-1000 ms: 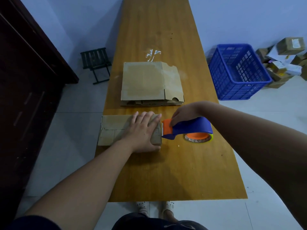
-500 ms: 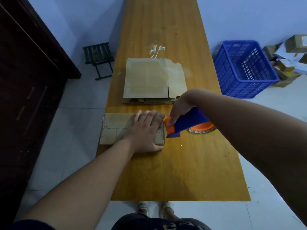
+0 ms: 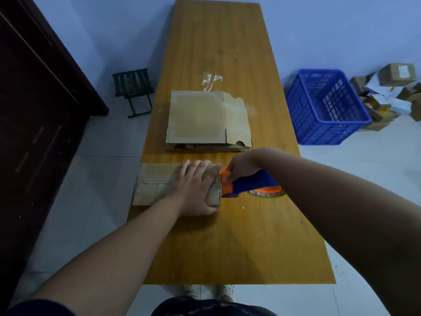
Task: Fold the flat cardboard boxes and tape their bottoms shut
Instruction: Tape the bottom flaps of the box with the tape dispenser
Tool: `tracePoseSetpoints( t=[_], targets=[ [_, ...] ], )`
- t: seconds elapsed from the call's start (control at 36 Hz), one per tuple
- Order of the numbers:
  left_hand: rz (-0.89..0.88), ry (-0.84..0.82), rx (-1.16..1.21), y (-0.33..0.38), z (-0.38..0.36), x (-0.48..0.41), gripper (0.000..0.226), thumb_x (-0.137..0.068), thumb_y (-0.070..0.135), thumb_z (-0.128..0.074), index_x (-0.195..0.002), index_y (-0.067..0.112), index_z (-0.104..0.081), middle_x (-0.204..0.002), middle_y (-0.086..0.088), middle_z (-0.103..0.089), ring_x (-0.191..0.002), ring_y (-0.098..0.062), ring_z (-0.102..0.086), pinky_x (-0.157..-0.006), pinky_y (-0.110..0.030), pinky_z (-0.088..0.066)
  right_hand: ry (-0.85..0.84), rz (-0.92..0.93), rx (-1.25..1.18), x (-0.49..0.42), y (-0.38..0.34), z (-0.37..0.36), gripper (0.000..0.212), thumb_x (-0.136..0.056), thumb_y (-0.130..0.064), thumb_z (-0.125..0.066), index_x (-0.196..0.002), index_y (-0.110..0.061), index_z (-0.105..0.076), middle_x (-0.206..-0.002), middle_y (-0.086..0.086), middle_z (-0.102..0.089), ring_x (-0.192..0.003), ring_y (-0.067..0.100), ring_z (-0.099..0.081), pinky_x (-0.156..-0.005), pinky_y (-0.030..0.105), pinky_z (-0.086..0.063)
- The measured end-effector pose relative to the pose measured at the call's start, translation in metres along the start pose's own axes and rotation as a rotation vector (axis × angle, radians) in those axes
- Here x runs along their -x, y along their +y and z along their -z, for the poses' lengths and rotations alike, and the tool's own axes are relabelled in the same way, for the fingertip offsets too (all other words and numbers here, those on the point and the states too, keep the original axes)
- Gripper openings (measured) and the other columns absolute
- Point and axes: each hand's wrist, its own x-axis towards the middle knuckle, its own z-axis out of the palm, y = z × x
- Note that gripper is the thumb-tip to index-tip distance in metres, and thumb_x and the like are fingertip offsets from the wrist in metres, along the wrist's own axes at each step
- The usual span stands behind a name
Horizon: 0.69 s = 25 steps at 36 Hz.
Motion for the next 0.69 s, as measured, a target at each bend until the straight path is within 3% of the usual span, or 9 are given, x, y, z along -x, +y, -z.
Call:
tracePoseSetpoints(
  t=[0.08,0.17,0.31,0.44,0.61,0.69],
  targets=[
    [0.003,-0.023,0.004,0.000,0.000,0.002,0.114,-0.074,0.076,-0.053,-0.150,0.028,0.017,-0.158,-0.003,0.003,-0.146,-0.027,0.003,-0.115,-0.047,0.010,0.019,-0.130,0.184,-0.005,0.005,-0.019,0.041,-0.093,-0.052,-0.051,-0.112,-0.015,-0.052,-0.097,0.007,-0.057,-0.092,0.025,-0.056,-0.078,0.038,-0.046],
    [0.006,-0.002,-0.014,-0.001,-0.004,0.002,0.112,-0.073,0.079,-0.051,-0.148,0.031,0.018,-0.158,-0.003,0.003,-0.146,-0.027,0.004,-0.115,-0.047,0.012,-0.091,-0.210,0.098,-0.020,0.014,-0.050,0.053,-0.094,-0.056,-0.047,-0.121,-0.011,-0.051,-0.102,0.010,-0.054,-0.097,0.029,-0.055,-0.086,0.040,-0.048],
    [-0.031,-0.033,-0.020,-0.001,-0.002,0.003,0.085,-0.076,0.075,-0.052,-0.142,0.043,-0.011,-0.159,-0.007,0.005,-0.146,-0.030,0.007,-0.113,-0.052,0.013,0.008,-0.229,0.041,-0.032,0.017,-0.062,0.048,-0.091,-0.060,-0.046,-0.104,-0.014,-0.049,-0.089,0.007,-0.052,-0.096,0.030,-0.057,-0.090,0.044,-0.049],
    [-0.024,-0.053,-0.031,0.002,0.002,0.003,0.074,-0.077,0.075,-0.051,-0.140,0.047,-0.023,-0.158,-0.006,0.006,-0.145,-0.032,0.007,-0.109,-0.050,0.018,0.084,-0.236,-0.077,-0.035,0.014,-0.057,0.060,-0.090,-0.063,-0.047,-0.122,-0.012,-0.053,-0.101,0.009,-0.056,-0.097,0.030,-0.057,-0.084,0.041,-0.049],
    [-0.003,-0.132,-0.041,0.005,0.008,0.001,0.070,-0.079,0.072,-0.051,-0.140,0.050,-0.026,-0.157,-0.006,0.006,-0.143,-0.036,0.007,-0.113,-0.060,0.013,0.183,-0.274,-0.087,-0.024,0.013,-0.049,0.057,-0.092,-0.062,-0.043,-0.119,-0.013,-0.052,-0.101,0.008,-0.057,-0.094,0.028,-0.057,-0.078,0.039,-0.047],
    [0.013,-0.169,-0.040,0.009,0.011,-0.001,0.067,-0.079,0.068,-0.055,-0.137,0.047,-0.030,-0.156,-0.008,0.005,-0.143,-0.038,0.006,-0.112,-0.062,0.009,0.287,-0.263,-0.146,-0.019,0.019,-0.046,0.058,-0.092,-0.063,-0.040,-0.128,-0.019,-0.053,-0.104,0.007,-0.059,-0.093,0.026,-0.057,-0.073,0.038,-0.046]
  ],
)
